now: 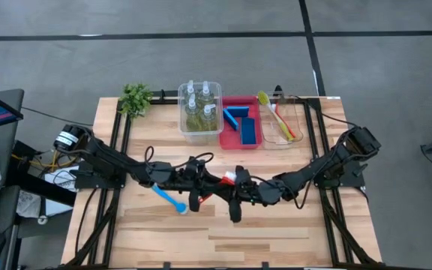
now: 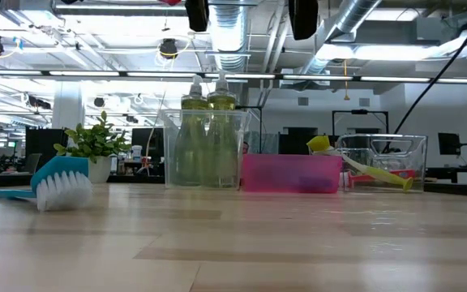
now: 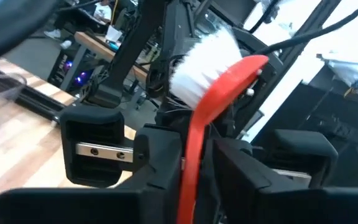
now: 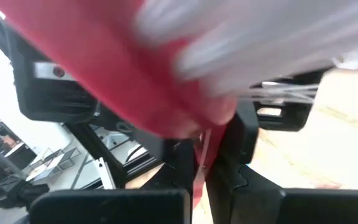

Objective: Pick & Place Kitchen Sink Supplies
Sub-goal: Put the red dish brush into the transparent bin

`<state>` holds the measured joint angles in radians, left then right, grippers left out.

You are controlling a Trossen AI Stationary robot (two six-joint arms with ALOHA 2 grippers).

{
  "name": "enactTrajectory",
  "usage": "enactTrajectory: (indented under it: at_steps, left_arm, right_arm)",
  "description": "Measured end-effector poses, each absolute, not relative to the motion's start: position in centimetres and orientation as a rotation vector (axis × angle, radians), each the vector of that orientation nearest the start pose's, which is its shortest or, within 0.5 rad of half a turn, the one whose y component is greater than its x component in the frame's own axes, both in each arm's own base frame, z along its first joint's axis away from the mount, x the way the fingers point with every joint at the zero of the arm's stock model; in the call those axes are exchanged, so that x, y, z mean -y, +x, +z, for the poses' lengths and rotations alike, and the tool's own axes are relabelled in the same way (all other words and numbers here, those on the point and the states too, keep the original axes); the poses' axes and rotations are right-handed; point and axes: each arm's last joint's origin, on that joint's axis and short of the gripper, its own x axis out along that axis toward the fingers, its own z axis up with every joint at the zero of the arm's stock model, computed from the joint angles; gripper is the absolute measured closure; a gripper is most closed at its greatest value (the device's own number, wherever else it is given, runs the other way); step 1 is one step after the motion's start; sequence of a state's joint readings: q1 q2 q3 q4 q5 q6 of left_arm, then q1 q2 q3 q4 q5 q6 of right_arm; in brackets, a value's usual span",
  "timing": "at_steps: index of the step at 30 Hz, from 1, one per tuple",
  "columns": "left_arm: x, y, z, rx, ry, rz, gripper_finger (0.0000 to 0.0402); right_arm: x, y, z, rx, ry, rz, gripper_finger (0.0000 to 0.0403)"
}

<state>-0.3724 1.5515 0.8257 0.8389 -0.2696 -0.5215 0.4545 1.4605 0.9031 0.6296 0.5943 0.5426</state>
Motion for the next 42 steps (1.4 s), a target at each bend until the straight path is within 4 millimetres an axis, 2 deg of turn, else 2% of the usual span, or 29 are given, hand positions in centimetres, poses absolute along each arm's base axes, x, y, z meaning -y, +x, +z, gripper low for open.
enactTrajectory:
  at_steps: [8, 15, 19, 23, 27, 32, 37, 42]
  left_arm:
    - [9.7, 29.7, 27.6, -0.03, -0.42, -0.091, 0.0236]
    - [8.2, 26.6, 30.8, -0.033, -0.349, -0.085, 0.0209]
    - [7.7, 24.3, 32.1, -0.065, -0.329, -0.088, 0.0213]
    - [7.3, 22.2, 32.3, -0.16, -0.3, -0.085, 0.0223]
    - [7.1, 20.7, 31.9, -0.267, -0.265, -0.079, 0.0232]
    - [7.2, 20.0, 30.8, -0.386, -0.222, -0.075, 0.0238]
    - [7.3, 19.8, 28.6, -0.467, -0.192, -0.069, 0.0239]
    - [7.1, 19.3, 25.3, -0.568, -0.149, -0.051, 0.0242]
  right_arm:
    - [-12.9, 29.6, 29.6, 0.096, 0.57, -0.151, 0.0394]
    - [-12.6, 29.3, 30.4, 0.021, 0.558, -0.228, 0.0394]
    - [-11.6, 27.6, 31.7, -0.052, 0.561, -0.336, 0.0394]
    - [-10.0, 25.0, 33.3, -0.134, 0.581, -0.476, 0.0394]
    - [-7.5, 22.1, 34.4, -0.214, 0.611, -0.648, 0.0394]
    - [-3.7, 19.5, 34.5, -0.294, 0.633, -0.888, 0.0394]
    - [-0.6, 18.7, 33.8, -0.363, 0.633, -1.077, 0.0394]
    - [2.5, 18.5, 32.5, -0.587, 0.597, -1.197, 0.0394]
